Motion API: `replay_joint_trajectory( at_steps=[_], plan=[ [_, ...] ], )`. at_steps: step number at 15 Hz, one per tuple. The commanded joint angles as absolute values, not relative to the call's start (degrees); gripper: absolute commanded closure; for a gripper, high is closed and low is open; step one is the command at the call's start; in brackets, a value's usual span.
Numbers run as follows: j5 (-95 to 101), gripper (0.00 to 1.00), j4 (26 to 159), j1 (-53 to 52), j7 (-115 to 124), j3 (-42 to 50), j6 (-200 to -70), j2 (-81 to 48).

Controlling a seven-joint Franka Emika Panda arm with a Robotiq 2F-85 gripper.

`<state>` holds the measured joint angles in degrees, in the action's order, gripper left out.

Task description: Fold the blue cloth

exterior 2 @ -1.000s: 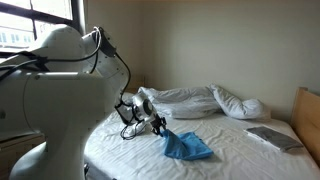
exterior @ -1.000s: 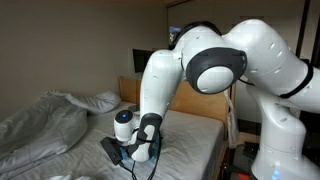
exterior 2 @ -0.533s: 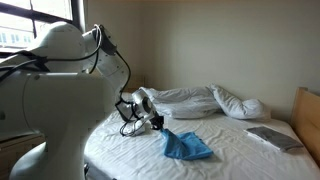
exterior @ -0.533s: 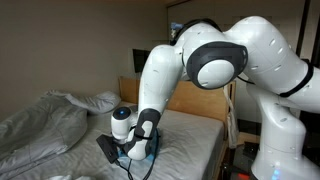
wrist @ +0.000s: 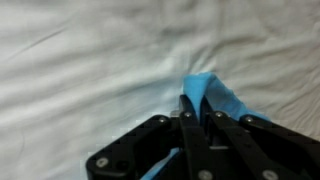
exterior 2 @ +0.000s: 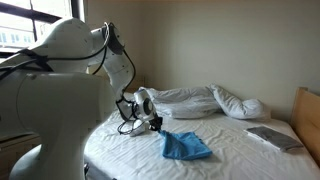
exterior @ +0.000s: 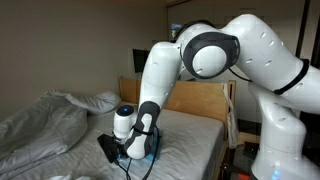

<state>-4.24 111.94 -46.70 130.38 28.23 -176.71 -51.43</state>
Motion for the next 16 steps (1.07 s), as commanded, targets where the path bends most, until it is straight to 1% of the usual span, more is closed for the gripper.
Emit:
replay_joint_trajectory(
  at_steps=[1, 5, 9, 11, 15, 16],
  plan=[
    [-5.99, 0.89, 117.43, -37.80, 123.93, 19.67, -179.98, -43.71],
    [-6.93, 0.89, 120.89, -28.90, 119.91, 13.25, -178.41, -37.33],
    [-9.36, 0.89, 123.10, -16.64, 114.86, 3.13, -177.25, -31.87],
    [-11.57, 0.90, 123.64, -11.26, 112.36, -1.43, -176.19, -30.15],
    [-16.52, 0.89, 123.80, -3.65, 107.57, -7.89, -174.05, -28.56],
    [-18.37, 0.91, 123.33, -0.78, 105.16, -11.64, -174.14, -29.01]
  ],
)
